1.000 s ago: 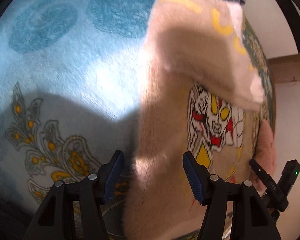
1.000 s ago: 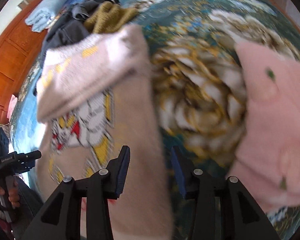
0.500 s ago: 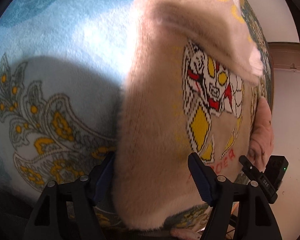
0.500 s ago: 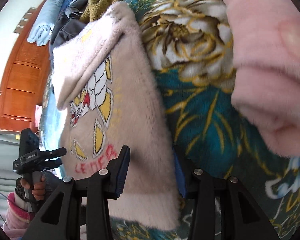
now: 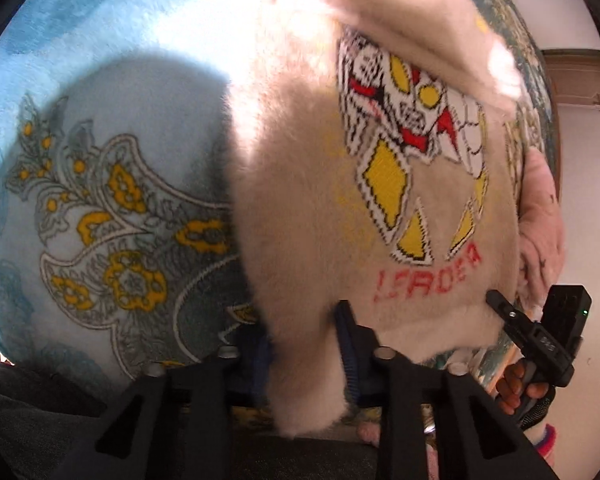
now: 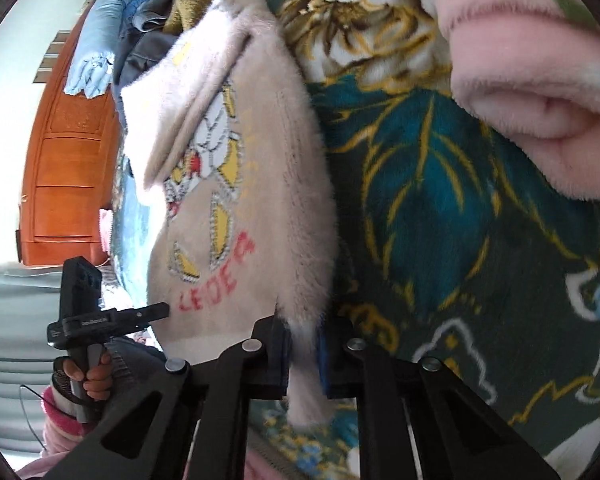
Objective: Fold clothes
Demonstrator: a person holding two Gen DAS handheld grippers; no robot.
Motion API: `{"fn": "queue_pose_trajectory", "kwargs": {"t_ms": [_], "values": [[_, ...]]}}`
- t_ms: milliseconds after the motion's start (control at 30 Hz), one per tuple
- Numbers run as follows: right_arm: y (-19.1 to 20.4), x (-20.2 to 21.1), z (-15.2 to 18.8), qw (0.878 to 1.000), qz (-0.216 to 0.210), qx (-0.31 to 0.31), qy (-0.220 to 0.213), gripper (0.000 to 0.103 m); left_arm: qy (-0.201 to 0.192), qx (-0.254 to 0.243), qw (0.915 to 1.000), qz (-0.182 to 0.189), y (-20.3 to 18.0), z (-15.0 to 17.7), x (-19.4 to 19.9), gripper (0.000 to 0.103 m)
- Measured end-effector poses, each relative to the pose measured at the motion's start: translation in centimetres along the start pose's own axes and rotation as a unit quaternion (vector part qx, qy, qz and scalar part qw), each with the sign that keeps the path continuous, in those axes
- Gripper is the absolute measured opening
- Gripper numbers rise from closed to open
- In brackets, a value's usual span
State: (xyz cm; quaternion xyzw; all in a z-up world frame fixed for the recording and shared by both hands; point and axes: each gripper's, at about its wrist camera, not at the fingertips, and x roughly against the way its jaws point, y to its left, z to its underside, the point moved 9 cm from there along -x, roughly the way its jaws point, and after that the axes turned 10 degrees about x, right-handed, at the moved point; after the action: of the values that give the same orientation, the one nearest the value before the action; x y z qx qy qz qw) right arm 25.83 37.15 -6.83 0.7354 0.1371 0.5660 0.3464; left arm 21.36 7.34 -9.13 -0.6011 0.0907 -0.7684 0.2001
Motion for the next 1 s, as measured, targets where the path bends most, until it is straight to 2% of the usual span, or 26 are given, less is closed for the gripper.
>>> {"fn": "queue_pose_trajectory", "kwargs": {"t_ms": [100,167,300,467,533,600,733,833,1000], "values": [[2.0,2.1,-1.3,0.999,-0.035,0.007,-0.031,0.010,-0.022,0.005,0.9994,0.025,-0.6,-0.1,1.5,0.012],[3.6,3.2,-2.0,0.998,-0.047,0.019,-0.044,0.010,-0.037,0.013,0.9975,0.059,-1.2,-0.2,3.1,0.011],[6.9,5.6,-2.7,0.995,-0.066,0.043,-0.066,0.009,-0.076,0.016,0.9893,0.124,-2.0,-1.0,8.0,0.011],[9.3,9.6,-2.3,0.989,-0.083,0.050,-0.110,0.009,-0.106,0.011,0.9790,0.174,-2.5,-2.7,13.3,0.011],[9.7,10.7,-2.1,0.987,-0.087,0.045,-0.125,0.009,-0.102,0.010,0.9773,0.185,-3.4,-2.9,14.0,0.011],[10.0,11.1,-2.4,0.986,-0.087,0.038,-0.138,0.009,-0.094,0.024,0.9766,0.192,-3.8,-4.7,13.5,0.011],[10.1,11.1,-5.1,0.983,-0.100,0.008,-0.156,0.009,-0.066,0.078,0.9658,0.238,-5.2,-6.5,12.7,0.011],[10.6,10.6,-8.0,0.981,-0.102,0.003,-0.167,0.009,-0.090,0.089,0.9658,0.226,-5.5,-8.8,13.0,0.011],[10.9,9.5,-13.7,0.977,-0.111,-0.009,-0.181,0.009,-0.134,0.121,0.9507,0.252,-5.0,-14.4,12.7,0.012]]}}
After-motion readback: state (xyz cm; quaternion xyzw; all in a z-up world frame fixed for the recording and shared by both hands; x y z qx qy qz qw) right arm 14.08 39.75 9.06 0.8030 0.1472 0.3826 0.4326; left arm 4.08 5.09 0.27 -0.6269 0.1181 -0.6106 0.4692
